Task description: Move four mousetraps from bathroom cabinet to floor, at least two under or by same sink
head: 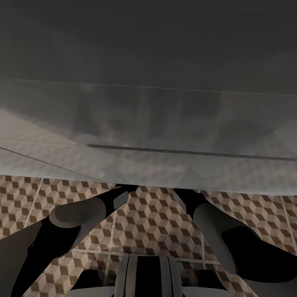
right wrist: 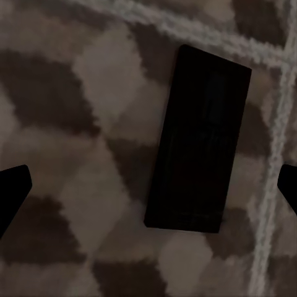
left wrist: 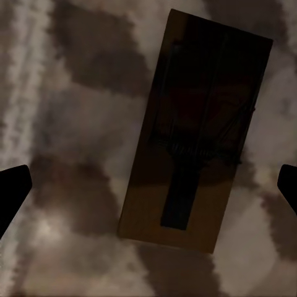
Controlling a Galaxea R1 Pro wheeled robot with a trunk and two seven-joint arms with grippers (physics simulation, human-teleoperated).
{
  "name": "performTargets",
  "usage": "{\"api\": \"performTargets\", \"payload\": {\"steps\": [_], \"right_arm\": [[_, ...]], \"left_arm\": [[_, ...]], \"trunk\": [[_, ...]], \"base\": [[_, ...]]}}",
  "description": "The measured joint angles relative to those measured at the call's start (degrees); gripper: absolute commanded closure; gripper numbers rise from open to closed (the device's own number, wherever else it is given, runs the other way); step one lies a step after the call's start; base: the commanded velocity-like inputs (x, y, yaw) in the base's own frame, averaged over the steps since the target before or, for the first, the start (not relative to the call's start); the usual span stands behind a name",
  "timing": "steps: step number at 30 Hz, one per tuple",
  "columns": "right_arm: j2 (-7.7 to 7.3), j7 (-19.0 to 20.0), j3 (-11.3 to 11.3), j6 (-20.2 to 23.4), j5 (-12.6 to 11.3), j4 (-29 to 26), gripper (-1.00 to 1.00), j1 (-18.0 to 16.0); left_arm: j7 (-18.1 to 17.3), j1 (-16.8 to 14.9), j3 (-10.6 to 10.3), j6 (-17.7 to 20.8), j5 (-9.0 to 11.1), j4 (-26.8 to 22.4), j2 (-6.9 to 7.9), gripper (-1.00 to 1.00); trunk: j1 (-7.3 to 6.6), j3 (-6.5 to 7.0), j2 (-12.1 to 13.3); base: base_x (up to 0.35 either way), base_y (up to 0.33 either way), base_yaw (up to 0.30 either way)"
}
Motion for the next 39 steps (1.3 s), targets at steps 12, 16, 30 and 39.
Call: {"api": "performTargets", "payload": {"steps": [12,16,30,39], "right_arm": [[0.0,0.0,0.0,-0.1,0.0,0.0,-1.0,0.0],[0.0,0.0,0.0,-0.1,0.0,0.0,-1.0,0.0],[0.0,0.0,0.0,0.0,0.0,0.0,-1.0,0.0],[-0.05,0.0,0.0,-0.1,0.0,0.0,-1.0,0.0]], "left_arm": [[0.0,0.0,0.0,-0.2,0.0,0.0,0.04,-1.0],[0.0,0.0,0.0,-0.7,0.0,0.0,0.04,-1.0],[-0.2,0.0,0.0,-1.8,0.0,-0.1,0.07,-1.0],[-0.5,0.0,0.0,-8.0,0.0,-0.6,0.2,-1.0]], "trunk": [[-0.03,-0.04,0.0],[-0.03,-0.04,0.0],[-0.03,-0.04,0.0],[0.01,-0.04,0.0]], "base": [[0.0,0.0,0.0],[0.0,0.0,0.0],[0.0,0.0,0.0],[-0.012,0.029,0.0]]}}
